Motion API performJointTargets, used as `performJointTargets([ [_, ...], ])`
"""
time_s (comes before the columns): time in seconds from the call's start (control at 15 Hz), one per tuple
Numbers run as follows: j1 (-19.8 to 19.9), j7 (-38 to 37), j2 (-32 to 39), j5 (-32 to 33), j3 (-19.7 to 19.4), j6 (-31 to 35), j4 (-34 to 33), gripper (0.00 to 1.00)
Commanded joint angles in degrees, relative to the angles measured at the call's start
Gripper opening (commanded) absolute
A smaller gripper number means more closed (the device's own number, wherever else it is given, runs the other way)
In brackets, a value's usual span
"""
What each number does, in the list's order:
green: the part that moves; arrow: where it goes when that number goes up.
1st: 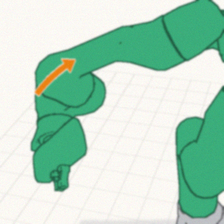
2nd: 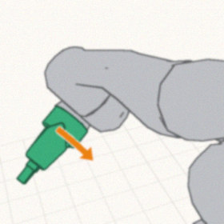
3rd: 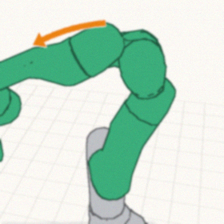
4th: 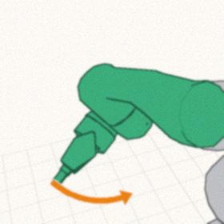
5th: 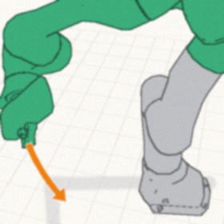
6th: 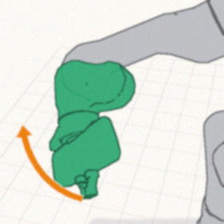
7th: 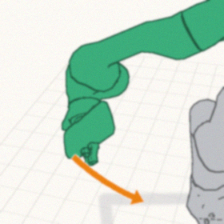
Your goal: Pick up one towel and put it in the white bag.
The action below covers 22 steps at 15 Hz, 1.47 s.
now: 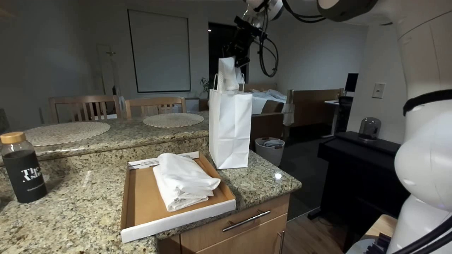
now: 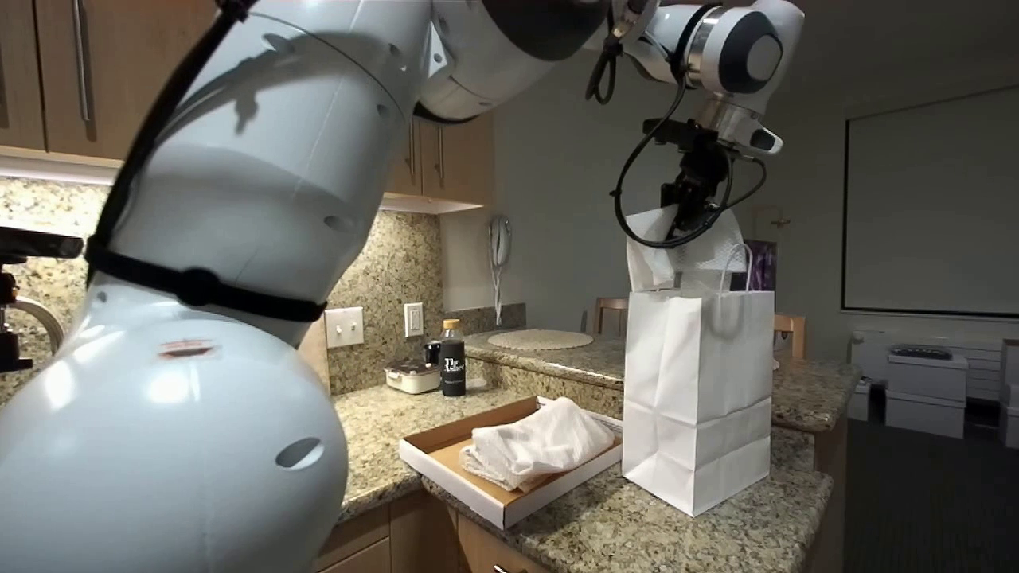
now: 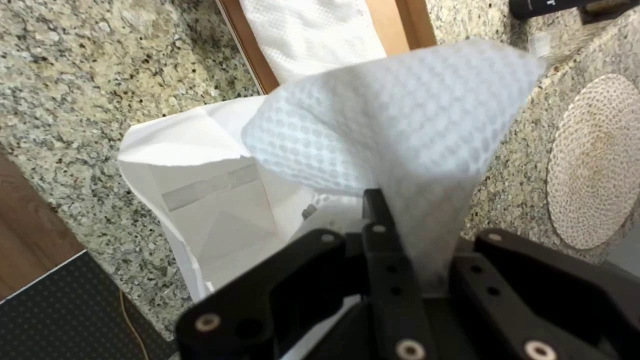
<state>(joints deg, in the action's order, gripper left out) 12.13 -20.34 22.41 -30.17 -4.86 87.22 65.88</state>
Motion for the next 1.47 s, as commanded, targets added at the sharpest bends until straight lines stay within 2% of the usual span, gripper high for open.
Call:
performJointTargets([
  [0.0, 2.2, -2.6, 1.8, -5.6, 0.0, 1.6, -3.6, 0.06],
  [0.27, 3.1, -4.2, 3.5, -6.7, -0.9, 2.2, -6.3, 0.06],
  [0.53, 1.6, -5.0, 5.6, -3.6, -1.4, 2.2, -7.3, 0.07],
  [0.8, -0.8, -5.9, 7.6, 0.6, -1.9, 3.0, -8.0, 0.06],
  [1.2, -5.5, -7.9, 8.9, 10.7, -3.8, 5.2, -7.6, 0.06],
  [1.4, -6.7, -8.2, 9.1, 12.9, -4.3, 5.1, -7.3, 0.06],
])
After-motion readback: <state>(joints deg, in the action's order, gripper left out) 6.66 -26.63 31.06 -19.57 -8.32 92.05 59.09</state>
